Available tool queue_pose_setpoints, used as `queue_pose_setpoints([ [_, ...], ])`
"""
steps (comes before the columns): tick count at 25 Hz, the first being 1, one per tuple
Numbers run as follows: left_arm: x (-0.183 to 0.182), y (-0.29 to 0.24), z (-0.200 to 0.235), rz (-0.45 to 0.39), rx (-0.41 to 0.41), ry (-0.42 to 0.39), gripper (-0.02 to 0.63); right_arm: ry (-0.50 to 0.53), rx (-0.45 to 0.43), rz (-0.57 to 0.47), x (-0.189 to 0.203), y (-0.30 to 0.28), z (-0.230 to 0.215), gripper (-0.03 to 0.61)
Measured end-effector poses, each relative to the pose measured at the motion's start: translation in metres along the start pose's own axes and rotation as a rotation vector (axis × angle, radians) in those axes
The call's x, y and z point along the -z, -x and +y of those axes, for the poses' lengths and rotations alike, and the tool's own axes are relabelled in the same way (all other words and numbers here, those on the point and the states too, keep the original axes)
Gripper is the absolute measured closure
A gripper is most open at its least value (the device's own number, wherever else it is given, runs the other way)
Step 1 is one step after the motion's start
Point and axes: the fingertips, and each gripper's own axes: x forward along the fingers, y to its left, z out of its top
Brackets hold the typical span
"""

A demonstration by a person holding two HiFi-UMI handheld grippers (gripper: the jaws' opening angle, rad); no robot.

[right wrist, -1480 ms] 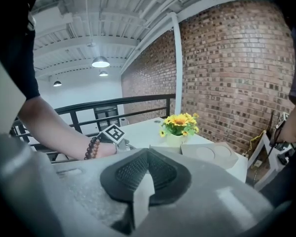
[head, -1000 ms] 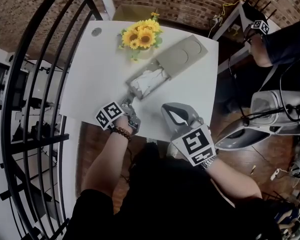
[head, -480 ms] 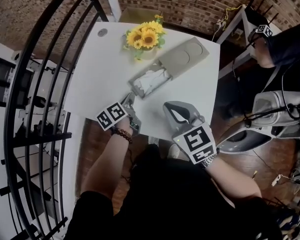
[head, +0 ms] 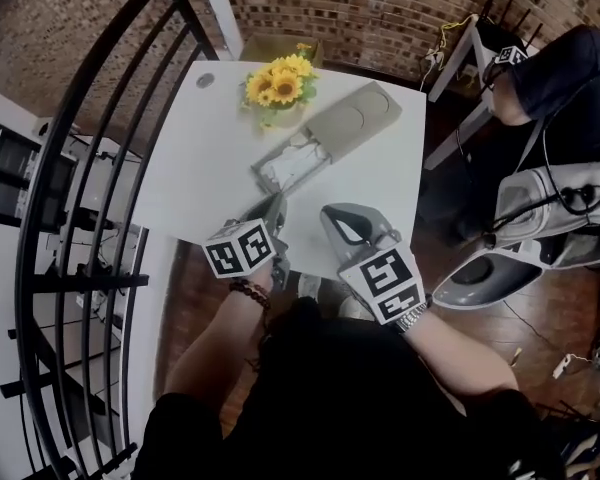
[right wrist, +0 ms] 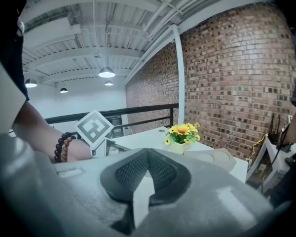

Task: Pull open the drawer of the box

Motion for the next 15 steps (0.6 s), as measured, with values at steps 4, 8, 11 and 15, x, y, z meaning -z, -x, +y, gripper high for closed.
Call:
queue_pose_setpoints([
  [4,0.0,0.015,-0.045,-0.009,0.018,-0.192,0.6,-0.009,0.017,-0.025,0.0,0.019,-0.006,0.588],
  [8,0.004,0.03,-0.086,-0.032,0.046,-0.329,0.598,-0.009,0.032,-0.064,0.0,0.037,-0.01,0.588],
  [11,0.007,0.043,-0.113,-0.051,0.069,-0.394,0.598,-0.014,0.03,-0.081,-0.001,0.051,-0.007,0.588],
  [15,0.014,0.055,-0.14,-0.062,0.082,-0.433,0.598,-0.003,0.03,-0.098,0.0,0.071,-0.003,0.588],
])
